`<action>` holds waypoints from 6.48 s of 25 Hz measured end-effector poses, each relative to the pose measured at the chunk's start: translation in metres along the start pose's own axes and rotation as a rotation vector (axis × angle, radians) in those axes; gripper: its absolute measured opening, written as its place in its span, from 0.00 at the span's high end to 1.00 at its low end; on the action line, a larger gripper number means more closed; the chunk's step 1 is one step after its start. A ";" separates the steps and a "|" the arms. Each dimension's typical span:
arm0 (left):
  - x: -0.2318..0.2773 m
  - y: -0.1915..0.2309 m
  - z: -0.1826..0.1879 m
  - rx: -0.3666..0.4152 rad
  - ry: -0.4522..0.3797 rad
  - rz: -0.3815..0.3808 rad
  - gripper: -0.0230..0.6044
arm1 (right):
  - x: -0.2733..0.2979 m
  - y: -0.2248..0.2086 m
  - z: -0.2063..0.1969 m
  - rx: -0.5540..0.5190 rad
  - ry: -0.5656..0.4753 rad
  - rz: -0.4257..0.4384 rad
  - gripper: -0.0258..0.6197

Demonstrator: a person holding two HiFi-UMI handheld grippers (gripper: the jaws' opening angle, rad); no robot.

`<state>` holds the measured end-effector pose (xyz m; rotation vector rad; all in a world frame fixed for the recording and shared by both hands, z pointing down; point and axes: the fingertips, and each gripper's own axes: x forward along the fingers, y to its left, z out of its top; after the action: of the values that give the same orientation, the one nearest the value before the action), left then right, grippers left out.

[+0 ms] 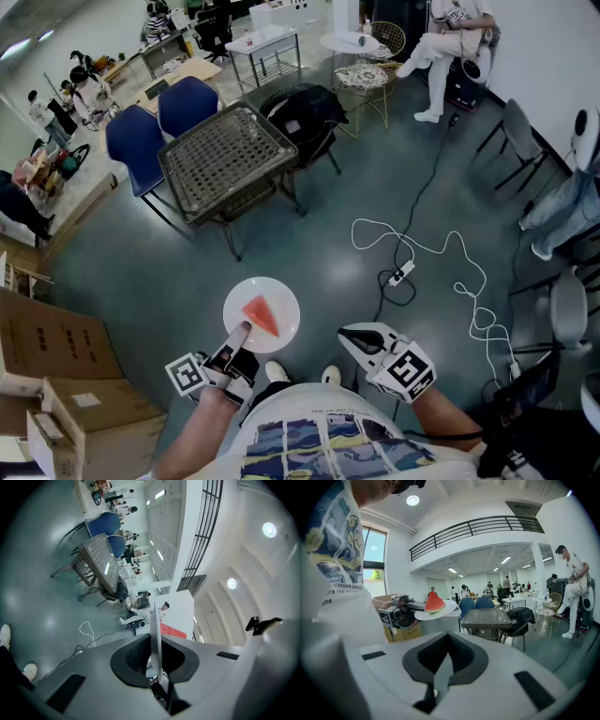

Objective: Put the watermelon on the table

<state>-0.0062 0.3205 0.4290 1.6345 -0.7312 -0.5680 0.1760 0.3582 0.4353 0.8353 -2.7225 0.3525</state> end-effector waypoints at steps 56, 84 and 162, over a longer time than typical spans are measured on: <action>0.182 0.103 0.314 -0.087 -0.096 0.039 0.92 | 0.253 -0.215 0.164 -0.085 -0.002 0.003 0.87; 0.457 0.370 0.547 -0.101 0.137 0.234 0.92 | 0.394 -0.406 0.204 0.122 0.217 -0.236 0.87; 0.303 0.144 0.389 0.882 0.152 0.378 0.95 | 0.304 -0.373 0.134 -0.129 0.110 0.051 0.89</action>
<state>-0.0989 -0.1789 0.5076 2.2180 -1.2415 0.2016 0.1237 -0.1372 0.4654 0.6929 -2.6359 0.2234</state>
